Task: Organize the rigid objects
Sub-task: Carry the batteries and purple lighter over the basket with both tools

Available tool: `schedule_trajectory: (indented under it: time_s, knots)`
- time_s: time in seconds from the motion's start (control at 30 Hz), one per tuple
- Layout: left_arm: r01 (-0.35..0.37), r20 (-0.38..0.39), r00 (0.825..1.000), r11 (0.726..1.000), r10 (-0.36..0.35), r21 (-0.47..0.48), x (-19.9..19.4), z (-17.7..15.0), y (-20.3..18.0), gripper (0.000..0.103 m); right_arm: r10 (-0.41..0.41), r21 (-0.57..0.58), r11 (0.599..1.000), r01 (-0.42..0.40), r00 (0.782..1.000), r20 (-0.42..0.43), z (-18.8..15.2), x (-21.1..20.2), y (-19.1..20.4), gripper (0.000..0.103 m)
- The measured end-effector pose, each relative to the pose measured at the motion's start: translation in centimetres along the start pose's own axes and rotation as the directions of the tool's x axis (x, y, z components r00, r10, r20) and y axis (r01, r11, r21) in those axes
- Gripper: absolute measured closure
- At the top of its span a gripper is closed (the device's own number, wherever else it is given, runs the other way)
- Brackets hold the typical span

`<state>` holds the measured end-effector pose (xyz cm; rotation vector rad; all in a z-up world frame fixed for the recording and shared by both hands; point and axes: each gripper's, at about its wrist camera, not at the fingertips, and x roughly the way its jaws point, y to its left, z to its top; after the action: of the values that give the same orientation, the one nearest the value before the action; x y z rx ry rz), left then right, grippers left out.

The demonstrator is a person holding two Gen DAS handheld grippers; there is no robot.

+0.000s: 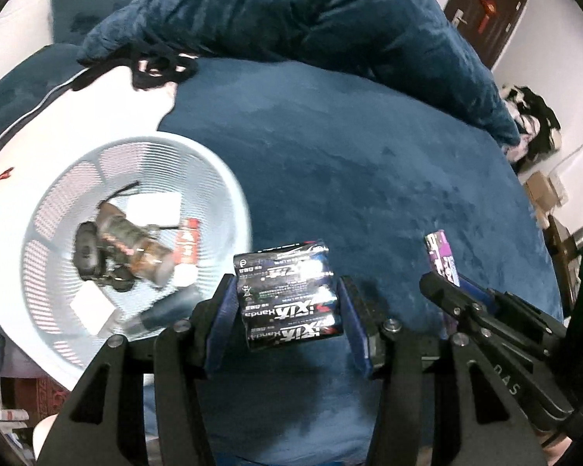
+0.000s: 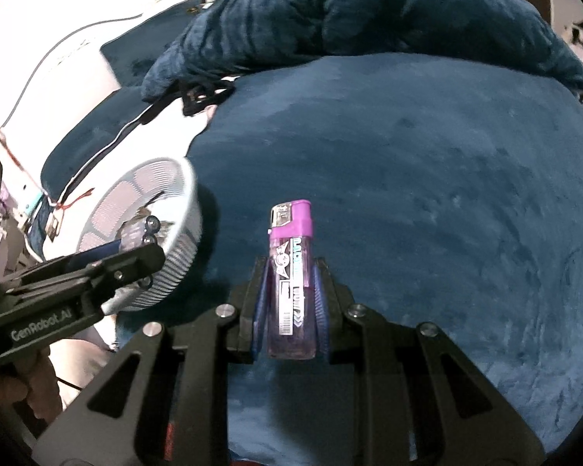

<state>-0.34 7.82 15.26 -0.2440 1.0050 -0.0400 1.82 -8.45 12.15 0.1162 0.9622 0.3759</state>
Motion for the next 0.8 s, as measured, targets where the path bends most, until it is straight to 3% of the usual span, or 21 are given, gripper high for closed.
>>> schedule_trajectory:
  time_s: [0.27,0.8]
  knots:
    - [-0.009,0.035,0.999,0.997,0.012,-0.077,-2.0,0.1,4.9,0.05,-0.001,-0.082,0.997,0.001,1.0,-0.007,0.5,0.3,4.3,0.081]
    - [-0.025,0.029,0.999,0.983,0.031,-0.183,-1.6,-0.4,11.6,0.05,0.015,-0.182,0.983,-0.023,0.999,-0.044,1.1,2.6,10.5,0.081]
